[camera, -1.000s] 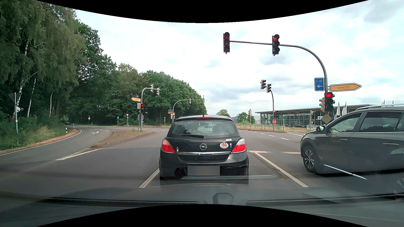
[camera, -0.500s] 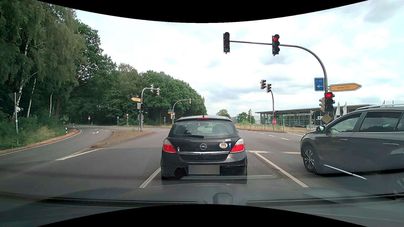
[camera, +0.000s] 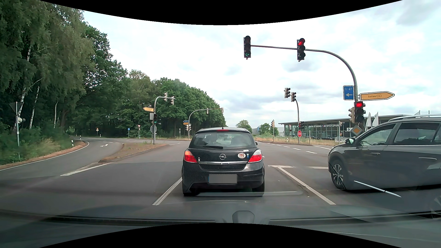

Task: Follow the waypoints while adhering to traffic rules and regulations

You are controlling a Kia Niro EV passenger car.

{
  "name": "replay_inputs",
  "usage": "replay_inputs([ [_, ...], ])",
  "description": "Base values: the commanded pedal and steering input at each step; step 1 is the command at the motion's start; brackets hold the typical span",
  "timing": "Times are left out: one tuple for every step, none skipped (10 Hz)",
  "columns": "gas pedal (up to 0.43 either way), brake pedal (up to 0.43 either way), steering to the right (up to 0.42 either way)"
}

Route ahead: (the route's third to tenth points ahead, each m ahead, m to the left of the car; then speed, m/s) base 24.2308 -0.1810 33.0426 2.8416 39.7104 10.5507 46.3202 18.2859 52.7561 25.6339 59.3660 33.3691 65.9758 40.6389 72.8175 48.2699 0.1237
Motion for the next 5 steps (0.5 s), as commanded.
replay_inputs([
  [0.280, 0.000, -0.004],
  [0.339, 0.000, -0.004],
  [0.370, 0.000, -0.004],
  [0.378, 0.000, -0.004],
  [0.390, 0.000, -0.004],
])
